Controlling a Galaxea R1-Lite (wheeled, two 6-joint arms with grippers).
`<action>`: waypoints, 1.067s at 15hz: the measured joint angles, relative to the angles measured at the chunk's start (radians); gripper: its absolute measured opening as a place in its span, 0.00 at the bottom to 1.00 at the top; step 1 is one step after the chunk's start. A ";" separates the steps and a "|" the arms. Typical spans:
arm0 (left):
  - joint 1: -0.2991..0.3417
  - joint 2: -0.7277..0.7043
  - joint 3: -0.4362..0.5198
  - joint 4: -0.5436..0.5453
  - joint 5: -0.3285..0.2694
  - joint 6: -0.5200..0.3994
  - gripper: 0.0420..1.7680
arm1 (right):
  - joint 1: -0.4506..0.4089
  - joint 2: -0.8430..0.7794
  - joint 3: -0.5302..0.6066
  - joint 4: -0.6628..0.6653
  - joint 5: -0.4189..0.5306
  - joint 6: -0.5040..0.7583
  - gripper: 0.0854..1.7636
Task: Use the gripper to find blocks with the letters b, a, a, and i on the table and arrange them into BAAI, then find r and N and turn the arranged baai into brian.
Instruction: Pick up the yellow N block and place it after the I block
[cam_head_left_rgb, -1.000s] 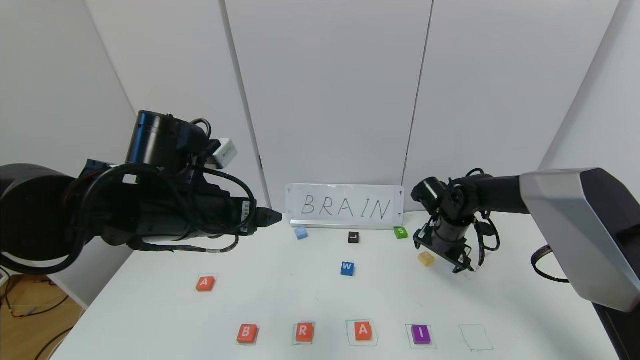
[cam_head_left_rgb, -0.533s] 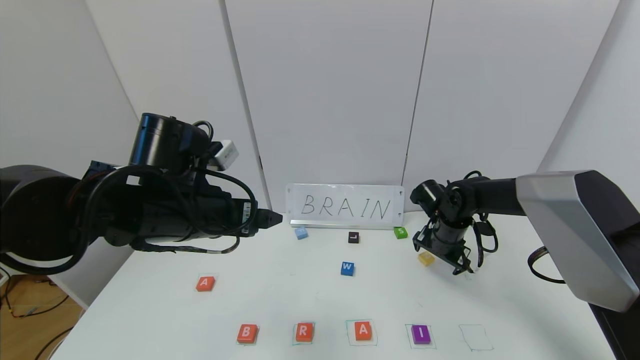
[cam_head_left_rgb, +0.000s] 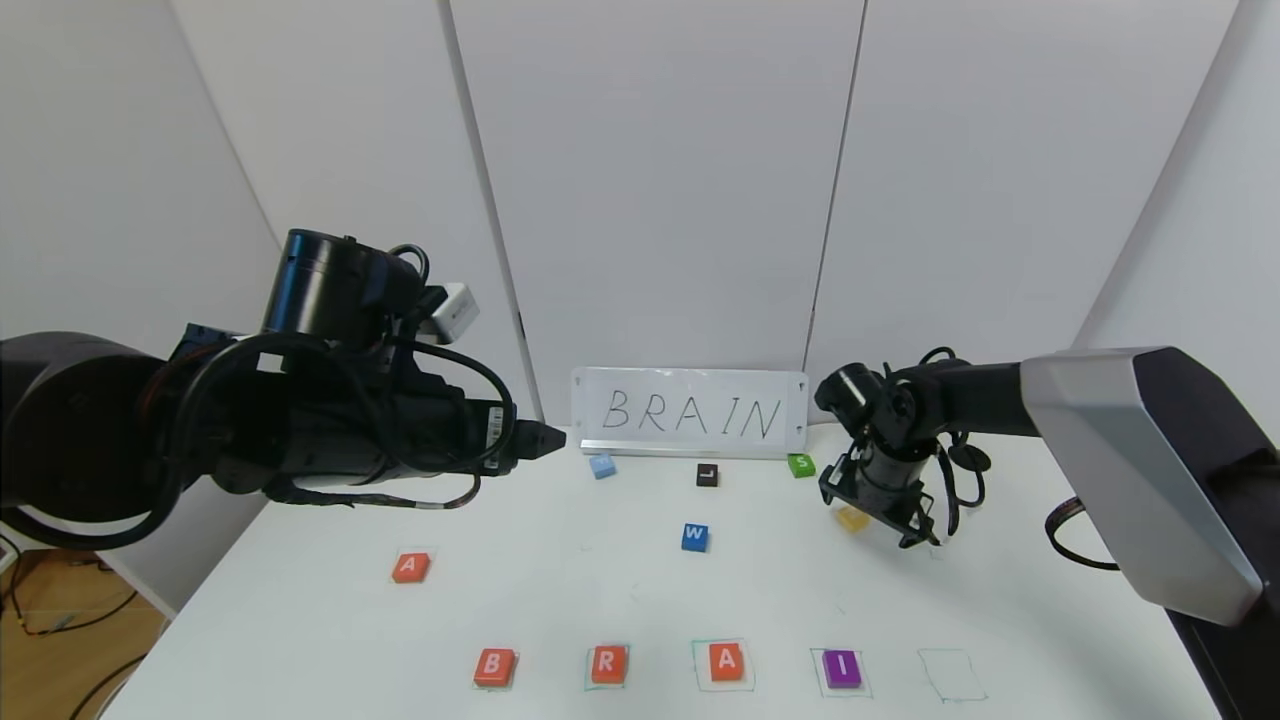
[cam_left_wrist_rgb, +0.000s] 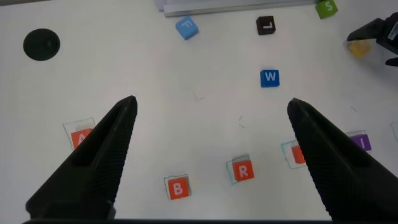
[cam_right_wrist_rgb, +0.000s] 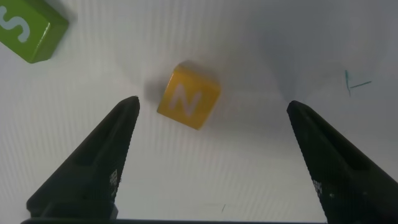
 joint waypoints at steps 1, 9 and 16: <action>0.000 0.001 0.000 0.000 0.000 0.000 0.97 | -0.001 0.002 -0.001 -0.001 -0.001 -0.003 0.97; -0.001 0.008 0.000 0.000 0.000 0.000 0.97 | -0.003 0.025 -0.003 0.000 -0.056 -0.027 0.97; -0.001 0.010 0.000 0.000 0.000 0.000 0.97 | 0.000 0.030 -0.004 0.000 -0.056 -0.033 0.97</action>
